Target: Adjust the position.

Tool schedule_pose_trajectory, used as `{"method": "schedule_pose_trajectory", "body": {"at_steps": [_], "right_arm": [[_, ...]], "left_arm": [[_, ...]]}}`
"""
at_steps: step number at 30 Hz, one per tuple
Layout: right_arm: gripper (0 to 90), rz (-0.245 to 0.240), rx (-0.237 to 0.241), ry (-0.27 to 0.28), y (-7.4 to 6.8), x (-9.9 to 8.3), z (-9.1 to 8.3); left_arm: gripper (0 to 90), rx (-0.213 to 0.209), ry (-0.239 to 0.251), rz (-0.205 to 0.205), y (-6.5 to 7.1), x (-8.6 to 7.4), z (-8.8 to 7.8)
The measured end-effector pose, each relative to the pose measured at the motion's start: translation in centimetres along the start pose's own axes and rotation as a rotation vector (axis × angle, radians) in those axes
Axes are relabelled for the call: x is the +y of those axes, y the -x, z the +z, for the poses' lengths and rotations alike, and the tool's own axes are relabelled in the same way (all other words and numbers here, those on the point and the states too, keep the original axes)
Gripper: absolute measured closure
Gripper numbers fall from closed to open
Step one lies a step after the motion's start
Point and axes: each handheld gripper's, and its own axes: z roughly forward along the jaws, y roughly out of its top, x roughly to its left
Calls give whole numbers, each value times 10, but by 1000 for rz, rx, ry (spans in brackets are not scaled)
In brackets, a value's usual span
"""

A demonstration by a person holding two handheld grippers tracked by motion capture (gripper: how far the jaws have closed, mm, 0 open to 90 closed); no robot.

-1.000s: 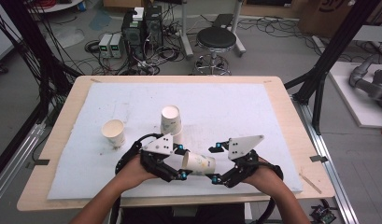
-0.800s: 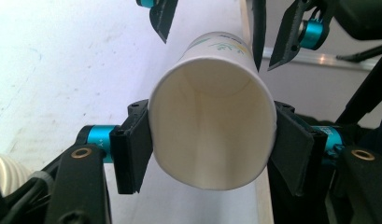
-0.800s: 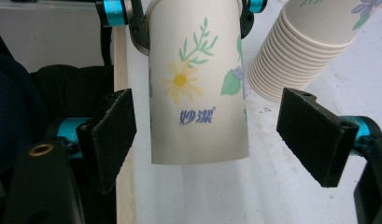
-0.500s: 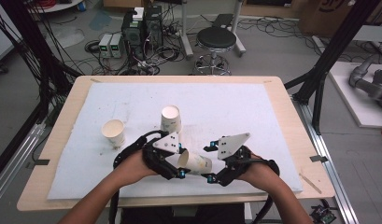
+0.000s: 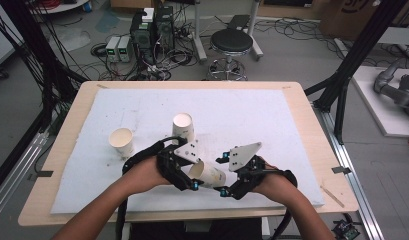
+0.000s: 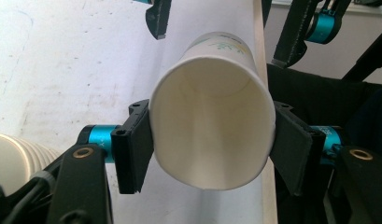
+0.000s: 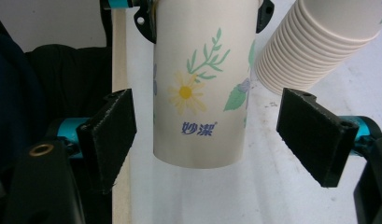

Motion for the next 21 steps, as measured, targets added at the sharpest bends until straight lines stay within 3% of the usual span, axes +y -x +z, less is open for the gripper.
{"method": "schedule_pose_trajectory", "body": {"at_steps": [13, 15, 21], "right_arm": [[211, -13, 0, -85, -1, 4, 15], [273, -17, 9, -103, -1, 5, 19], [335, -17, 11, -122, -1, 7, 25]], "left_arm": [[362, -6, -34, 8, 0, 6, 6], [361, -8, -35, 11, 0, 7, 8], [355, -8, -39, 14, 0, 9, 12]]}}
